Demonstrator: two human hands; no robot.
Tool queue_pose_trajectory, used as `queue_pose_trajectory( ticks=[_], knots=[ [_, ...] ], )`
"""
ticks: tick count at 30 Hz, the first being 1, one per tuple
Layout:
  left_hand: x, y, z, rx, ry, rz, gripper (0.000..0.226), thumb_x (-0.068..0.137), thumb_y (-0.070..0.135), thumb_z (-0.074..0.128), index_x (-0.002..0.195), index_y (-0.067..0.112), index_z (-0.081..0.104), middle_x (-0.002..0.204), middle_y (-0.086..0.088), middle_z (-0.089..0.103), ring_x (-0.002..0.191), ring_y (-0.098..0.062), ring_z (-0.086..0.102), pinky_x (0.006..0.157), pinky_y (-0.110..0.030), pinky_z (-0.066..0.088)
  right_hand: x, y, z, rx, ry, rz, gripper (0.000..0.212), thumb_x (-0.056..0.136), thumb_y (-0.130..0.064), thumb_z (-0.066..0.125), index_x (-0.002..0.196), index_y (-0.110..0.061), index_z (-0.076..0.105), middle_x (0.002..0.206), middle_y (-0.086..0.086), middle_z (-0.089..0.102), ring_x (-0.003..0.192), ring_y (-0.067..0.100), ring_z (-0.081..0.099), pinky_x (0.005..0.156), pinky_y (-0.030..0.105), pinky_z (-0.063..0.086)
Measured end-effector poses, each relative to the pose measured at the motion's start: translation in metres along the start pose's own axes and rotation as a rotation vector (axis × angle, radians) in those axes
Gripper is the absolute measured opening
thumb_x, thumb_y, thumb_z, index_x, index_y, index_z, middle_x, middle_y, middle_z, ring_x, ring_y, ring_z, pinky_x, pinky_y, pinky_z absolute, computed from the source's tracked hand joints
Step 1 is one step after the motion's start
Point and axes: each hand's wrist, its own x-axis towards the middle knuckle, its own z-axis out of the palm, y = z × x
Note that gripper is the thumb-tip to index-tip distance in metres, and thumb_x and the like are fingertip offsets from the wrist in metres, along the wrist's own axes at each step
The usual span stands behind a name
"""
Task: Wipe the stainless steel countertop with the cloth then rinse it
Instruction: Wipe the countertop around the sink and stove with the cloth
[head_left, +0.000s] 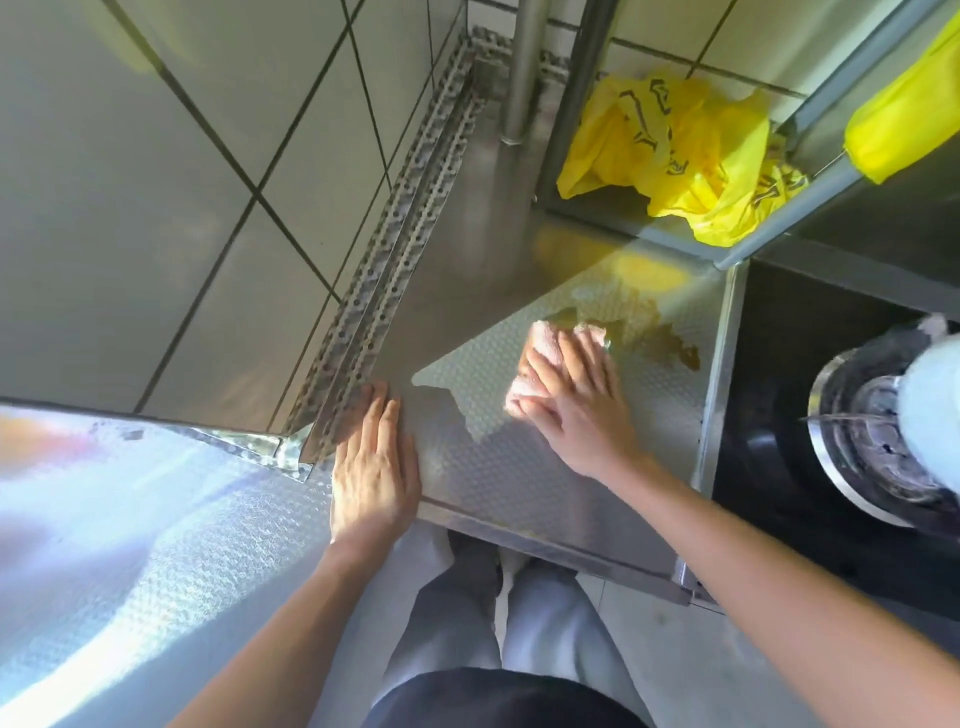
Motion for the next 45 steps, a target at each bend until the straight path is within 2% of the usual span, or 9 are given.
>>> queue_pose_trajectory(
  ticks=[3,8,15,21,24,28,36,42,45],
  knots=[
    [0.0,0.001,-0.001,0.003,-0.002,-0.017,0.049,0.107,0.034,0.034,0.153,0.017,0.041,0.166,0.0,0.034,0.151,-0.02,0.037,0.116,-0.038,0.038,0.039,-0.058,-0.001,0.092,0.096,0.194,0.058,0.1,-0.053,0.048,0.15,-0.024,0.054,0.163,0.021,0.036,0.154,0.047,0.023,0.124,0.062,0.018],
    [0.0,0.007,-0.007,-0.012,-0.015,-0.024,0.05,0.107,0.032,0.035,0.154,0.016,0.041,0.166,-0.002,0.036,0.15,-0.021,0.04,0.117,-0.042,0.04,0.031,-0.096,0.015,0.141,0.133,-0.055,0.054,0.098,-0.051,0.056,0.145,-0.024,0.059,0.161,0.017,0.042,0.154,0.042,0.027,0.123,0.06,0.023],
    [0.003,0.018,-0.022,-0.12,-0.032,-0.086,0.05,0.101,0.033,0.041,0.147,0.015,0.052,0.161,-0.004,0.043,0.144,-0.027,0.045,0.117,-0.047,0.039,-0.051,0.0,0.01,-0.05,-0.079,-0.326,0.066,0.105,-0.063,0.035,0.163,-0.033,0.025,0.174,0.007,0.01,0.161,0.03,0.002,0.129,0.054,0.014],
    [0.029,0.047,-0.016,-0.152,-0.047,-0.207,0.051,0.1,0.028,0.054,0.147,0.014,0.043,0.164,-0.006,0.034,0.145,-0.029,0.037,0.116,-0.051,0.038,-0.018,0.052,-0.014,-0.029,-0.146,0.076,0.068,0.104,-0.063,0.023,0.163,-0.03,0.025,0.174,0.011,0.006,0.16,0.035,-0.003,0.128,0.059,0.012],
    [0.035,0.071,-0.004,-0.172,0.001,-0.314,0.053,0.101,0.03,0.051,0.149,0.014,0.036,0.166,-0.007,0.027,0.157,-0.028,0.02,0.123,-0.055,0.028,0.02,0.017,-0.012,0.057,-0.07,0.329,0.061,0.103,-0.052,0.043,0.159,-0.026,0.039,0.171,0.017,0.017,0.159,0.042,0.007,0.127,0.058,0.01],
    [0.041,0.086,0.009,-0.125,0.073,-0.372,0.057,0.101,0.029,0.05,0.152,0.008,0.035,0.168,-0.011,0.026,0.16,-0.027,0.013,0.13,-0.054,0.01,0.028,-0.023,-0.005,0.145,0.052,0.195,0.057,0.098,-0.046,0.056,0.151,-0.027,0.051,0.168,0.017,0.028,0.156,0.044,0.018,0.125,0.06,0.016],
    [0.041,0.087,0.018,-0.027,0.103,-0.372,0.058,0.099,0.039,0.036,0.15,0.012,0.032,0.166,-0.008,0.027,0.158,-0.027,0.016,0.128,-0.054,0.016,-0.06,0.04,-0.002,-0.002,-0.137,-0.119,0.063,0.106,-0.062,0.028,0.163,-0.036,0.02,0.174,0.005,0.003,0.161,0.03,-0.005,0.129,0.054,0.011],
    [0.043,0.085,0.023,0.038,0.078,-0.383,0.065,0.098,0.042,0.034,0.154,0.01,0.027,0.169,-0.009,0.02,0.16,-0.029,0.01,0.127,-0.056,0.018,-0.034,0.119,-0.019,0.007,-0.17,0.189,0.072,0.103,-0.064,0.009,0.165,-0.028,0.01,0.173,0.009,-0.013,0.159,0.03,-0.016,0.13,0.054,0.009],
    [0.044,0.084,0.027,0.076,0.09,-0.387,0.066,0.097,0.044,0.032,0.154,0.011,0.027,0.169,-0.007,0.019,0.16,-0.028,0.01,0.128,-0.055,0.016,0.025,0.117,-0.023,0.036,-0.097,0.367,0.077,0.099,-0.063,0.012,0.164,-0.022,0.022,0.173,0.018,0.003,0.159,0.041,0.0,0.128,0.057,0.01]
  ],
)
